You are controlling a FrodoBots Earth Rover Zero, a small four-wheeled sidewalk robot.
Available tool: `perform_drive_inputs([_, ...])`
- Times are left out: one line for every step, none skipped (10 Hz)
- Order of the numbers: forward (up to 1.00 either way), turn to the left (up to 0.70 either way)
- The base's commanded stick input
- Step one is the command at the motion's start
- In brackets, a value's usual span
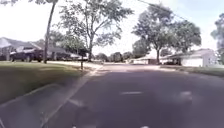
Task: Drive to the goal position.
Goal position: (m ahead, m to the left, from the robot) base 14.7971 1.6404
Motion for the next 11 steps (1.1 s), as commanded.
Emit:
perform_drive_inputs([1.0, 0.0])
perform_drive_inputs([1.0, 0.0])
perform_drive_inputs([1.0, 0.0])
perform_drive_inputs([1.0, 0.0])
perform_drive_inputs([1.0, 0.0])
perform_drive_inputs([1.0, 0.0])
perform_drive_inputs([1.0, -0.02])
perform_drive_inputs([1.0, -0.15])
perform_drive_inputs([1.0, -0.16])
perform_drive_inputs([1.0, -0.02])
perform_drive_inputs([1.0, 0.0])
